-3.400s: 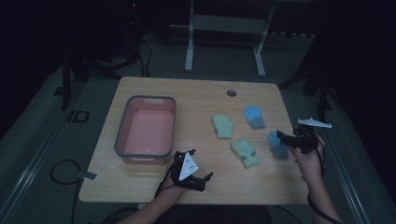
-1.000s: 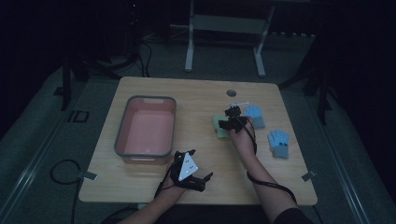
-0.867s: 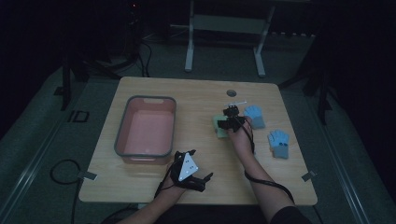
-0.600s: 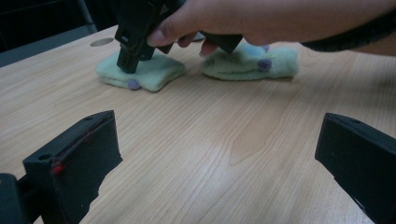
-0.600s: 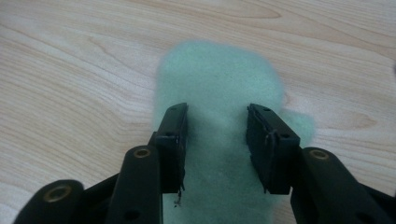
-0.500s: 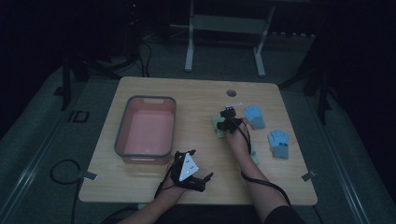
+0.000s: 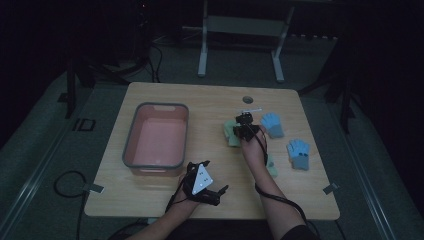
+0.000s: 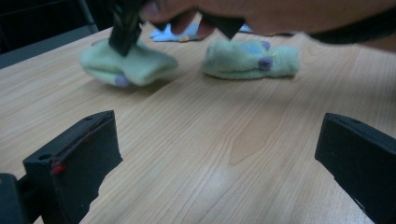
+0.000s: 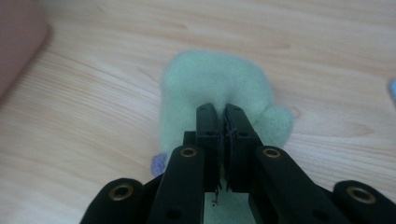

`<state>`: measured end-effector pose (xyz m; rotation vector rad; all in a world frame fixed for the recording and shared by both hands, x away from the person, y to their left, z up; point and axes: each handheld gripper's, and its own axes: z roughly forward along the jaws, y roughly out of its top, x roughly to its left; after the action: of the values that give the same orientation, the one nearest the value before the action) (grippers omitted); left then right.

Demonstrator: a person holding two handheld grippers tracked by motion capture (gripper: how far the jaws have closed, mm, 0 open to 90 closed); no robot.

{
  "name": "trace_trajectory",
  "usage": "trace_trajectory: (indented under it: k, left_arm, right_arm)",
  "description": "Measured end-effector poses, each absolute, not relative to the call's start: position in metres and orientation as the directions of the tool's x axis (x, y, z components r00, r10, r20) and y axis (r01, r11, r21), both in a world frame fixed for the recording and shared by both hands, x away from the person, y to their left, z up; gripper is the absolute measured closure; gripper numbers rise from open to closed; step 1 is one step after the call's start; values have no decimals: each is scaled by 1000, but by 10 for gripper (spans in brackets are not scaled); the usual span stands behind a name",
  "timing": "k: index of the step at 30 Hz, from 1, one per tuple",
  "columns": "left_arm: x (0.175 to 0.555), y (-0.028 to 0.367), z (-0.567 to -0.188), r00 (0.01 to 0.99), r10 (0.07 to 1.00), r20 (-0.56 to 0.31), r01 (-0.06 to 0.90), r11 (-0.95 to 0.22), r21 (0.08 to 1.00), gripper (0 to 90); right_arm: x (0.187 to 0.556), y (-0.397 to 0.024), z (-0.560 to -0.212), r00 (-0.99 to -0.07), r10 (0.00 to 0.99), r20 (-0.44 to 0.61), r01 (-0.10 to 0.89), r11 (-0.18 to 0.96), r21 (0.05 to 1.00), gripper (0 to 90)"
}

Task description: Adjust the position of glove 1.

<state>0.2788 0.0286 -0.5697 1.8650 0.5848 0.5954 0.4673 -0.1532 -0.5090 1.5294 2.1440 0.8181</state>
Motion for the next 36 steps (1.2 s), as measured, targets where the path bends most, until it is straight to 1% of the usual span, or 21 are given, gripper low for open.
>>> trace_trajectory:
  k: [5, 8, 9, 10, 17, 18, 19, 24, 25, 30, 33, 36]
  left_arm:
    - [278, 28, -570, 756, 640, 135, 120, -338, 933, 1]
    - [278, 28, -570, 754, 642, 143, 114, -342, 933, 1]
    - [278, 28, -570, 754, 642, 143, 114, -342, 933, 1]
    - [278, 28, -570, 752, 644, 142, 114, -340, 933, 1]
    - [278, 28, -570, 752, 644, 140, 115, -337, 934, 1]
    - [278, 28, -570, 751, 645, 141, 115, -338, 934, 1]
    - [278, 28, -570, 751, 645, 141, 115, -339, 934, 1]
    - [278, 28, -570, 751, 645, 142, 115, -340, 933, 1]
    - [278, 28, -570, 751, 645, 142, 113, -338, 934, 1]
    - [277, 28, -570, 751, 644, 142, 112, -337, 935, 1]
    - [278, 28, -570, 753, 644, 138, 113, -334, 936, 1]
    - [278, 28, -570, 754, 643, 137, 114, -333, 936, 1]
  right_arm:
    - [448, -153, -485, -348, 936, 45, 697, 227, 680, 865]
    - [433, -149, -473, -356, 934, 27, 676, 237, 698, 866]
    - [433, -149, -473, -356, 934, 27, 676, 237, 698, 866]
    - [422, -147, -467, -359, 933, 18, 667, 243, 704, 867]
    - [398, -149, -463, -351, 936, 5, 658, 243, 713, 866]
    - [393, -149, -466, -352, 936, -1, 663, 250, 705, 866]
    - [385, -155, -474, -340, 940, 36, 683, 220, 697, 867]
    - [378, -156, -490, -326, 944, 57, 711, 204, 673, 866]
    - [376, -156, -500, -321, 944, 73, 731, 198, 653, 866]
    - [374, -154, -512, -305, 950, 68, 739, 192, 646, 866]
    - [378, -151, -525, -293, 955, 32, 739, 205, 642, 860]
    - [381, -151, -537, -288, 957, 19, 749, 213, 628, 818]
